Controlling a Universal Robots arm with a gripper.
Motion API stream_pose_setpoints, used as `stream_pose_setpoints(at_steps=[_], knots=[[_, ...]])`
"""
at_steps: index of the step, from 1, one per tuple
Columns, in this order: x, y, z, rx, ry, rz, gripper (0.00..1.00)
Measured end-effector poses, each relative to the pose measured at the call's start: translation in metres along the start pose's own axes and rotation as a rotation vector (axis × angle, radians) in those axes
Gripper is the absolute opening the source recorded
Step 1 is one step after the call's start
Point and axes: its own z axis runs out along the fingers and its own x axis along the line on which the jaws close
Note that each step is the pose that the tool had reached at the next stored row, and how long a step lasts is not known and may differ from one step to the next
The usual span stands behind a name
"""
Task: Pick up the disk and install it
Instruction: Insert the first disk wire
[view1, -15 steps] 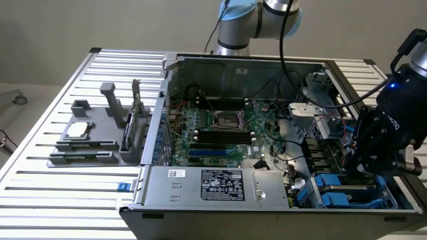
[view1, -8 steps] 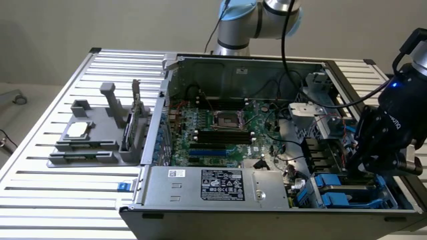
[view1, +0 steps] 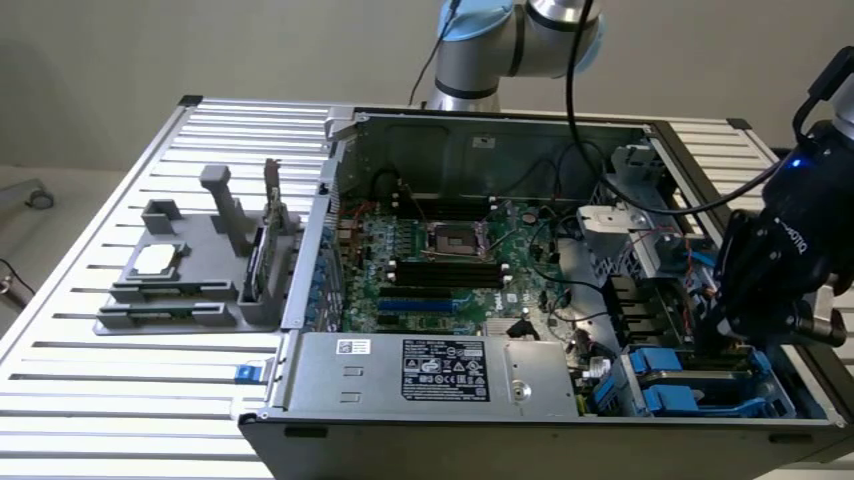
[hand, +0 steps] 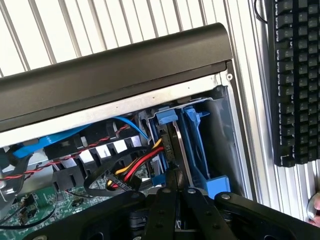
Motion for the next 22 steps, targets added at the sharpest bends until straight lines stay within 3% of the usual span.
stream_pose_setpoints(at_steps=[9,11,13,14,22], knots=[[0.0,0.0007,-0.0034,0.0168,-0.0032,0.014,0.11],[0.0,0.0007,-0.0051,0.0182,-0.0035,0.015,0.18],[-0.001,0.0006,-0.0065,0.019,-0.0036,0.016,0.18],[-0.001,0.0005,-0.0071,0.0192,-0.0036,0.016,0.25],[-0.004,-0.0054,-0.0184,0.0199,-0.0039,0.016,0.25]])
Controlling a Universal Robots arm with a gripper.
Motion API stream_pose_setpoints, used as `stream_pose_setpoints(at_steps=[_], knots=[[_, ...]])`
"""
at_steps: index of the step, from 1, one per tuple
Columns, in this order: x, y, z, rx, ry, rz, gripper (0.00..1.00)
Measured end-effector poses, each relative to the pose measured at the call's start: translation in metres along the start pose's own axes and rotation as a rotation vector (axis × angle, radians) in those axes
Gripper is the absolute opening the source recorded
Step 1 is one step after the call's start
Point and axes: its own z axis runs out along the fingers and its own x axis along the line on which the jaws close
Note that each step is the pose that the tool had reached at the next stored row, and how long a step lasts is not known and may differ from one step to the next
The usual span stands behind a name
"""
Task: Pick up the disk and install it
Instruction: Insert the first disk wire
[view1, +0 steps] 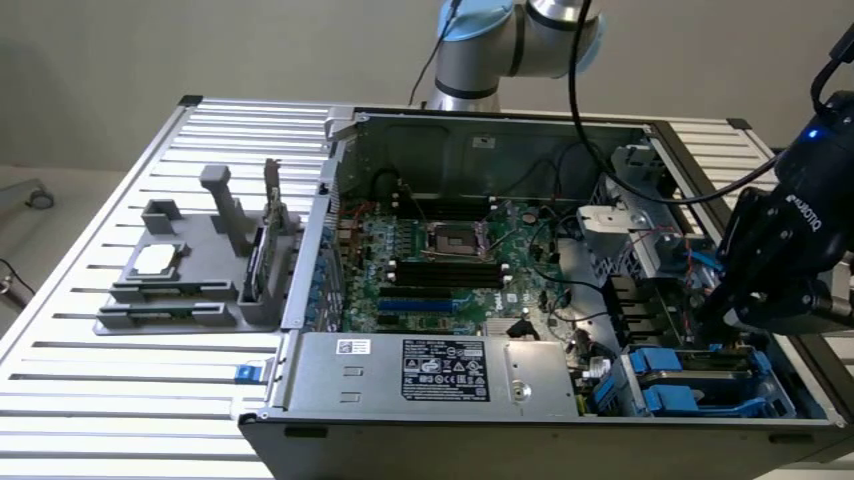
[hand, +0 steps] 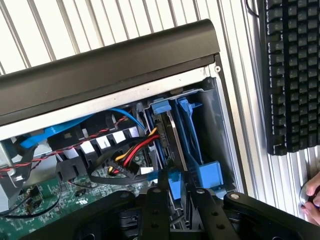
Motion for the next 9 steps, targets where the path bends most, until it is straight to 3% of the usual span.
stream_pose_setpoints(at_steps=[9], knots=[[-0.0052,-0.0017,-0.0014,0.0,0.0002,0.0,0.25]])
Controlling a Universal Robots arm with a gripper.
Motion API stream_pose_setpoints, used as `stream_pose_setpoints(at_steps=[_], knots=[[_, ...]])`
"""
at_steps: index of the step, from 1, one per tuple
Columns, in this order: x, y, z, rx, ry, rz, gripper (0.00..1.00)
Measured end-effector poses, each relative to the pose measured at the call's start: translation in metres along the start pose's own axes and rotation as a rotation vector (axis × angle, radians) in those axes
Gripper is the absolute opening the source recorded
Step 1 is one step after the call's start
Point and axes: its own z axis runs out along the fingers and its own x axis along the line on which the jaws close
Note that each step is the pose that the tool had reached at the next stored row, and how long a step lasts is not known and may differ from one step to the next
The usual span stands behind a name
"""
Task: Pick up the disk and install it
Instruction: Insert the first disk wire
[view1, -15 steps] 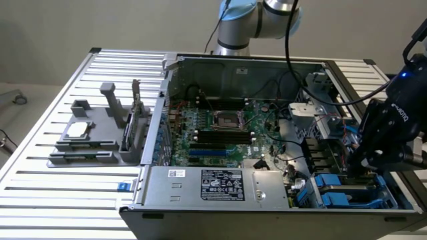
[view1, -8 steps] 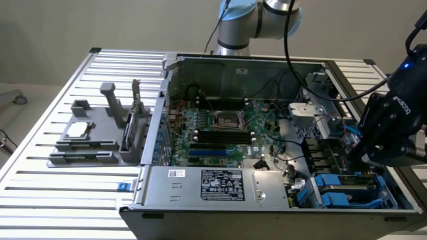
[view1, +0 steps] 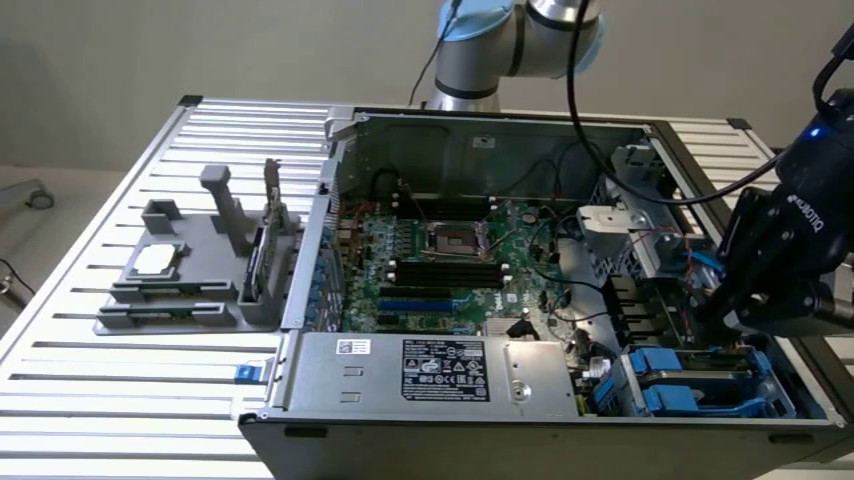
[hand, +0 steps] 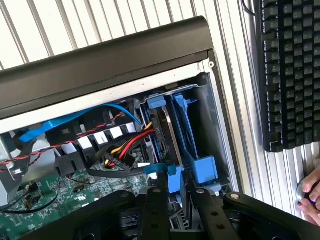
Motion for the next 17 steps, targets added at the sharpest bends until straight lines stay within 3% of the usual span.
stream_pose_setpoints(at_steps=[9,14,17], knots=[[-0.006,0.001,0.0001,0.0001,0.0002,0.0,0.25],[-0.007,-0.0013,-0.0102,-0.0001,-0.0005,0.0,0.25],[-0.008,-0.0018,-0.0105,0.0001,-0.0002,0.0,0.25]])
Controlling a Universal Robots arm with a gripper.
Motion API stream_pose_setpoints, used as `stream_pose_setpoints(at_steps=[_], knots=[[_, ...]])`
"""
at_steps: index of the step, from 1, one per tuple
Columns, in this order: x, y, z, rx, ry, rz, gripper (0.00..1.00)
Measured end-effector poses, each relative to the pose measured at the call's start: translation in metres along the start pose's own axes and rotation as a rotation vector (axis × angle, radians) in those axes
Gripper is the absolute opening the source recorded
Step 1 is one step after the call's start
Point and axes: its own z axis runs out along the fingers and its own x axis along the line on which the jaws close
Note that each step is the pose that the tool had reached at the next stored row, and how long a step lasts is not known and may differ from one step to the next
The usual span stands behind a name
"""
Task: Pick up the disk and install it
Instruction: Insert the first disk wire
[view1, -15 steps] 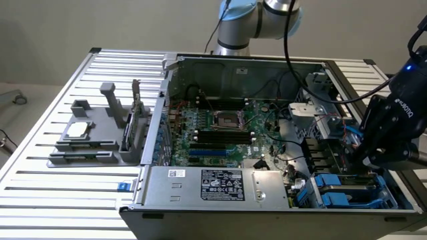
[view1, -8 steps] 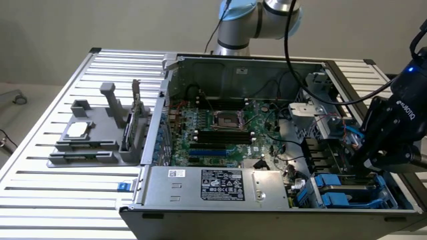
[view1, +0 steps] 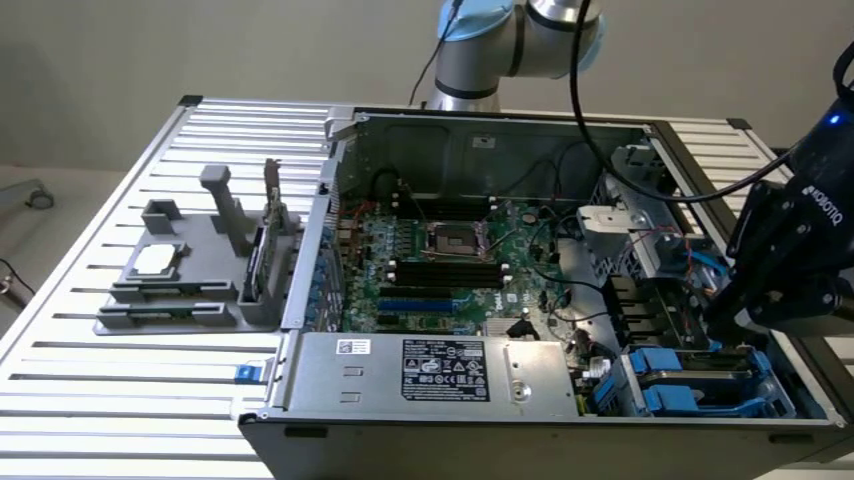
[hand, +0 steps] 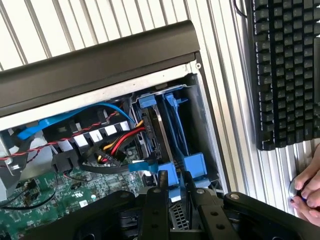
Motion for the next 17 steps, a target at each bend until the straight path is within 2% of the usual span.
stream_pose_setpoints(at_steps=[4,8,17], knots=[[0.0001,-0.0047,0.0004,-0.0001,-0.0001,0.0,0.25],[0.0076,-0.0084,-0.0003,-0.0001,-0.0001,0.0,0.25],[0.0093,-0.0067,0.0002,-0.0001,-0.0001,0.0,0.25]])
